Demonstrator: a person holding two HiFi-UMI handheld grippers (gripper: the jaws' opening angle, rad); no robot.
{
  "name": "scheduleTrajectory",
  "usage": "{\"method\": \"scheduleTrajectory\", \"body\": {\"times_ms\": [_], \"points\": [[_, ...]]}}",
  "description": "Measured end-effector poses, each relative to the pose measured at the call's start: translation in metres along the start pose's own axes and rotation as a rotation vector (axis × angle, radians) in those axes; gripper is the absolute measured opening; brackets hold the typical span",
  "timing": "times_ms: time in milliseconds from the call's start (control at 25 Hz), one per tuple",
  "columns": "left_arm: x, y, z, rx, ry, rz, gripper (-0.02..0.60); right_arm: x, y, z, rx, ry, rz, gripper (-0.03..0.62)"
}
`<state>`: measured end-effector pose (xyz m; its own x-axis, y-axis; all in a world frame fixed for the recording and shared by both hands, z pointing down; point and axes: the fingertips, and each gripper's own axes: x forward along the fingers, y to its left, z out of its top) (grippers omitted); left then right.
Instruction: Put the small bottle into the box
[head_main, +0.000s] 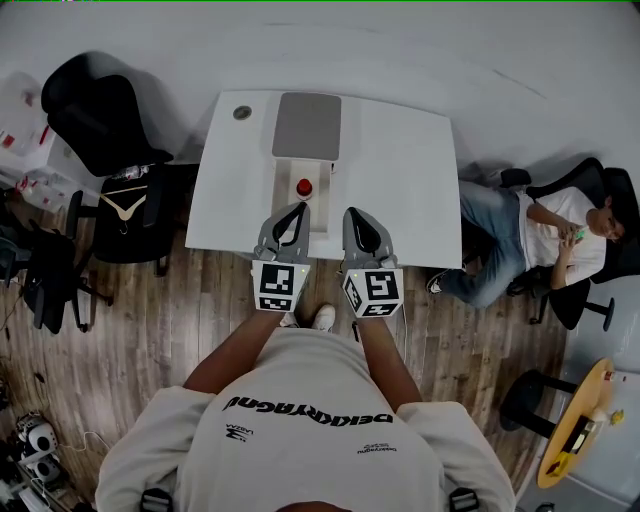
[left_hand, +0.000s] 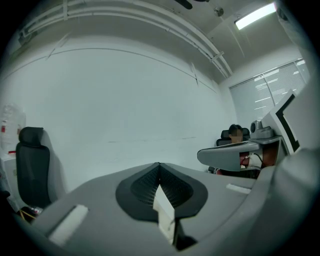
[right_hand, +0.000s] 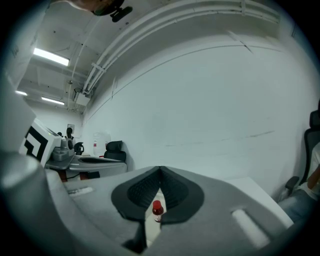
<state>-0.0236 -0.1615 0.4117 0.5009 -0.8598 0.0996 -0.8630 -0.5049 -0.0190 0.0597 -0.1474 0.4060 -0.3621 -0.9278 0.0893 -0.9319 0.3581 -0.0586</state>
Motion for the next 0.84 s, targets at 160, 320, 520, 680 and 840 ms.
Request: {"method": "scheduleTrajectory", "body": {"times_ms": [160, 320, 520, 680, 840], "points": [[-0.0003, -0.003, 0.0024, 0.006, -0.005, -0.008, 0.0, 0.0003, -0.003, 0.0042, -0.005, -0.012, -0.012, -0.002], [-0.0007, -0.0048, 0.0029, 0.014, -0.004, -0.012, 0.0, -0.0004, -0.005, 0.0037, -0.003, -0.01, -0.015, -0.002], [-0.0011, -0.0041, 0.0064, 0.02, -0.01, -0.015, 0.0, 0.0017, -0.0056, 0.0087, 0.001, -0.018, -0.014, -0.002], [-0.0008, -0.0026, 0.008, 0.018, -0.013, -0.01, 0.0, 0.0023, -0.0049, 0.0103, -0.006, -0.017, -0.009, -0.002], [-0.0002, -0.0002, 0.0102, 0.014, -0.022, -0.004, 0.0, 0.0037, -0.0051, 0.0103, -0.01, -0.017, -0.006, -0.002]]}}
